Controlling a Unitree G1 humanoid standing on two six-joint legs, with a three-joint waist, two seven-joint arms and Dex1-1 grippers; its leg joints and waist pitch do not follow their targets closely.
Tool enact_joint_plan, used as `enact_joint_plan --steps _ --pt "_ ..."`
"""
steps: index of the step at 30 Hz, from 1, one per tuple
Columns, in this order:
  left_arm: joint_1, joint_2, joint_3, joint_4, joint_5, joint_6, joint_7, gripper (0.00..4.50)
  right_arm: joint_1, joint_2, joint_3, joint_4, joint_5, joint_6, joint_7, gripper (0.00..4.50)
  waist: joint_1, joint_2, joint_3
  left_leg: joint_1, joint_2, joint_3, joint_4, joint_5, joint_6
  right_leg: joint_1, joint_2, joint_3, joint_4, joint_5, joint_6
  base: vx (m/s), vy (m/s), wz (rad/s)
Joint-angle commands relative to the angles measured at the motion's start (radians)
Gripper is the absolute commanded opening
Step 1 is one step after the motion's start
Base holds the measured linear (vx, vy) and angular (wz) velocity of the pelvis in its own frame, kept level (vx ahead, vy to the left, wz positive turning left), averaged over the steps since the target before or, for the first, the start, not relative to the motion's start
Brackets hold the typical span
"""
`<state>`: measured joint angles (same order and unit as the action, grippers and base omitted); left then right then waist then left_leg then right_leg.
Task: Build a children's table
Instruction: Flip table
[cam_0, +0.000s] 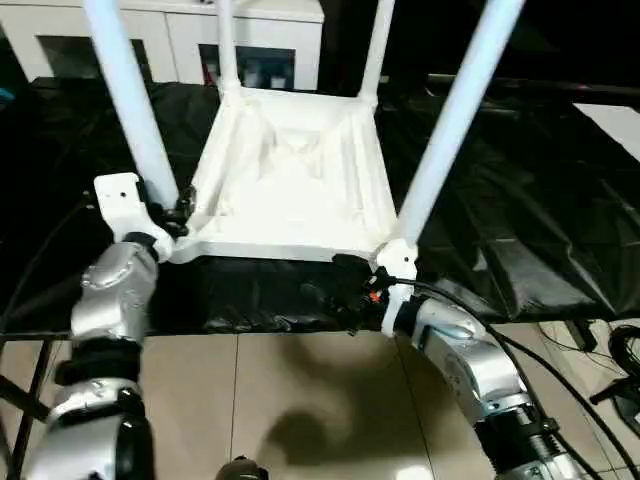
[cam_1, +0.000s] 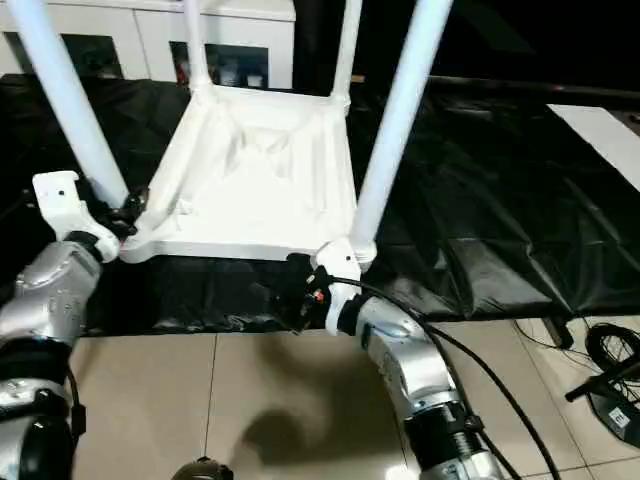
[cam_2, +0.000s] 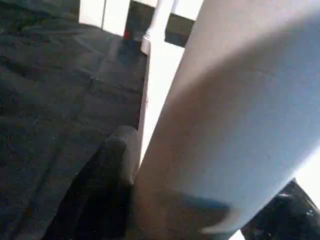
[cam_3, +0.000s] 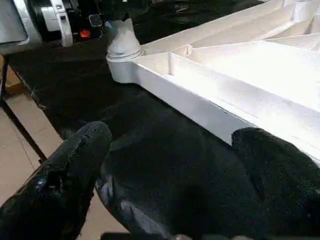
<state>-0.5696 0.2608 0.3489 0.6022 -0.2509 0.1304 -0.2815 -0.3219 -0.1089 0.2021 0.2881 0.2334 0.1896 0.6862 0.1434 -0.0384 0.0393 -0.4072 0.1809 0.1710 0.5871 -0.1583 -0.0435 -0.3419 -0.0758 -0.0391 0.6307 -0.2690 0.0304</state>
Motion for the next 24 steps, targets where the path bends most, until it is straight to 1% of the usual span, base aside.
enact_joint_plan --steps 1,2,3,4,5,6,7,8,9,10,11,13,14,15,16,17,18,19,20,21,22,24 --pt "-0.004 -0.035 0.035 -0.044 -0.091 0.041 0.018 2.51 -0.006 -0.001 -0.02 0.01 -0.001 0.014 -0.019 4.5 -0.001 0.009 -0.063 0.043 0.056 -0.023 -0.073 -0.144 -0.009 0.013 -0.076 0.029 -0.049 0.25 -0.197 0.0 0.0 0.0" --pt "0.002 -0.06 0.046 -0.079 -0.122 0.068 0.034 2.5 -0.005 0.009 -0.027 0.02 -0.002 0.024 -0.042 4.5 0.0 0.007 -0.066 0.042 0.054 -0.02 -0.068 -0.112 0.004 0.013 -0.074 0.029 -0.046 0.285 -0.196 0.0 0.0 0.0" --pt "0.01 -0.086 0.054 -0.122 -0.154 0.096 0.051 2.49 -0.004 0.018 -0.034 0.029 -0.003 0.027 -0.063 4.5 0.001 0.008 -0.065 0.039 0.053 -0.02 -0.068 -0.103 0.008 0.012 -0.074 0.028 -0.046 0.293 -0.195 0.0 0.0 0.0" --pt "0.024 -0.132 0.058 -0.202 -0.202 0.144 0.086 2.49 -0.003 0.036 -0.048 0.046 -0.005 0.027 -0.101 4.5 0.001 0.006 -0.065 0.039 0.055 -0.02 -0.068 -0.093 0.01 0.011 -0.074 0.026 -0.042 0.305 -0.207 0.0 0.0 0.0" --pt "0.029 -0.144 0.058 -0.224 -0.214 0.156 0.095 2.49 -0.003 0.04 -0.052 0.051 -0.006 0.027 -0.111 4.5 0.002 0.006 -0.066 0.038 0.057 -0.018 -0.065 -0.086 0.018 0.011 -0.076 0.025 -0.042 0.311 -0.222 0.0 0.0 0.0" --pt "0.044 -0.177 0.044 -0.288 -0.234 0.186 0.115 2.49 -0.01 0.061 -0.078 0.072 0.006 0.022 -0.146 4.5 0.004 0.002 -0.068 0.039 0.054 -0.014 -0.059 -0.074 0.029 0.009 -0.071 0.026 -0.041 0.318 -0.23 0.0 0.0 0.0" --pt "0.052 -0.196 0.039 -0.325 -0.242 0.206 0.128 2.49 -0.016 0.074 -0.097 0.085 0.017 0.026 -0.169 4.5 0.004 0.002 -0.068 0.036 0.055 -0.015 -0.06 -0.061 0.034 0.011 -0.073 0.026 -0.038 0.329 -0.234 0.0 0.0 0.0" --pt "0.059 -0.21 0.035 -0.353 -0.245 0.223 0.138 2.49 -0.021 0.084 -0.113 0.094 0.026 0.031 -0.188 4.5 0.006 0.002 -0.067 0.034 0.053 -0.013 -0.058 -0.046 0.044 0.009 -0.072 0.026 -0.039 0.333 -0.237 0.0 0.0 0.0" --pt "0.061 -0.214 0.034 -0.361 -0.246 0.228 0.141 2.49 -0.023 0.087 -0.117 0.097 0.028 0.033 -0.193 4.5 0.007 0.002 -0.068 0.035 0.053 -0.013 -0.058 -0.043 0.046 0.01 -0.071 0.025 -0.04 0.331 -0.235 0.0 0.0 0.0" --pt "0.068 -0.224 0.026 -0.383 -0.242 0.235 0.148 2.49 -0.032 0.098 -0.136 0.109 0.04 0.038 -0.213 4.5 0.008 0.002 -0.067 0.035 0.051 -0.014 -0.057 -0.037 0.048 0.011 -0.068 0.025 -0.041 0.325 -0.223 0.0 0.0 0.0" --pt "0.071 -0.231 0.025 -0.396 -0.244 0.241 0.154 2.48 -0.036 0.104 -0.147 0.115 0.051 0.036 -0.219 4.5 0.005 -0.001 -0.065 0.033 0.053 -0.014 -0.06 -0.047 0.046 0.012 -0.07 0.026 -0.041 0.314 -0.217 0.0 0.0 0.0" --pt "0.083 -0.245 0.015 -0.433 -0.239 0.26 0.166 2.44 -0.045 0.121 -0.171 0.121 0.08 0.024 -0.219 4.5 0.003 0.0 -0.064 0.034 0.053 -0.015 -0.062 -0.058 0.034 0.012 -0.067 0.026 -0.045 0.294 -0.196 0.0 0.0 0.0" --pt "0.09 -0.252 0.013 -0.452 -0.24 0.273 0.174 2.41 -0.049 0.131 -0.186 0.123 0.099 0.017 -0.214 4.5 0.001 0.0 -0.064 0.034 0.055 -0.017 -0.062 -0.06 0.025 0.012 -0.067 0.026 -0.043 0.304 -0.186 0.0 0.0 0.0" --pt "0.093 -0.255 0.012 -0.46 -0.241 0.278 0.177 2.41 -0.052 0.136 -0.194 0.125 0.109 0.015 -0.213 4.5 -0.001 -0.001 -0.064 0.034 0.055 -0.016 -0.062 -0.06 0.024 0.013 -0.066 0.026 -0.042 0.314 -0.185 0.0 0.0 0.0" --pt "0.103 -0.266 0.009 -0.484 -0.244 0.294 0.189 2.4 -0.073 0.159 -0.244 0.146 0.164 0.004 -0.21 4.5 -0.002 -0.006 -0.065 0.034 0.053 -0.016 -0.06 -0.047 0.026 0.014 -0.064 0.025 -0.04 0.339 -0.18 0.0 0.0 0.0" --pt "0.103 -0.266 0.009 -0.484 -0.244 0.294 0.189 2.4 -0.073 0.159 -0.244 0.146 0.164 0.004 -0.21 4.5 -0.002 -0.005 -0.066 0.034 0.054 -0.016 -0.06 -0.047 0.032 0.015 -0.068 0.025 -0.039 0.348 -0.181 0.0 0.0 0.0" --pt "0.109 -0.271 0.008 -0.499 -0.25 0.306 0.198 2.39 -0.083 0.168 -0.268 0.157 0.185 -0.002 -0.21 4.5 -0.003 -0.006 -0.065 0.034 0.052 -0.014 -0.057 -0.037 0.036 0.014 -0.064 0.025 -0.038 0.354 -0.181 0.0 0.0 0.0" --pt "0.114 -0.274 0.007 -0.511 -0.253 0.315 0.204 2.39 -0.103 0.178 -0.297 0.181 0.207 -0.013 -0.212 4.5 -0.001 -0.005 -0.066 0.034 0.052 -0.014 -0.057 -0.031 0.037 0.013 -0.064 0.025 -0.038 0.354 -0.18 0.0 0.0 0.0" --pt "0.12 -0.278 0.006 -0.523 -0.258 0.324 0.21 2.39 -0.129 0.186 -0.327 0.216 0.227 -0.028 -0.218 4.5 -0.003 -0.003 -0.066 0.035 0.053 -0.013 -0.057 -0.032 0.034 0.011 -0.065 0.025 -0.037 0.352 -0.183 0.0 0.0 0.0" --pt "0.123 -0.28 0.005 -0.53 -0.261 0.329 0.214 2.39 -0.147 0.19 -0.344 0.24 0.238 -0.039 -0.223 4.5 -0.003 -0.007 -0.066 0.034 0.052 -0.012 -0.057 -0.029 0.034 0.012 -0.064 0.025 -0.038 0.349 -0.183 0.0 0.0 0.0" --pt "0.126 -0.283 0.004 -0.536 -0.265 0.334 0.217 2.39 -0.171 0.192 -0.362 0.273 0.248 -0.051 -0.227 4.5 -0.001 -0.003 -0.066 0.037 0.053 -0.012 -0.056 -0.03 0.029 0.009 -0.063 0.024 -0.037 0.338 -0.184 0.0 0.0 0.0" --pt "0.131 -0.287 0.002 -0.547 -0.27 0.345 0.218 2.39 -0.209 0.196 -0.388 0.324 0.266 -0.072 -0.221 4.5 0.0 -0.003 -0.064 0.036 0.052 -0.011 -0.057 -0.039 0.018 0.01 -0.062 0.025 -0.038 0.32 -0.18 0.0 0.0 0.0"
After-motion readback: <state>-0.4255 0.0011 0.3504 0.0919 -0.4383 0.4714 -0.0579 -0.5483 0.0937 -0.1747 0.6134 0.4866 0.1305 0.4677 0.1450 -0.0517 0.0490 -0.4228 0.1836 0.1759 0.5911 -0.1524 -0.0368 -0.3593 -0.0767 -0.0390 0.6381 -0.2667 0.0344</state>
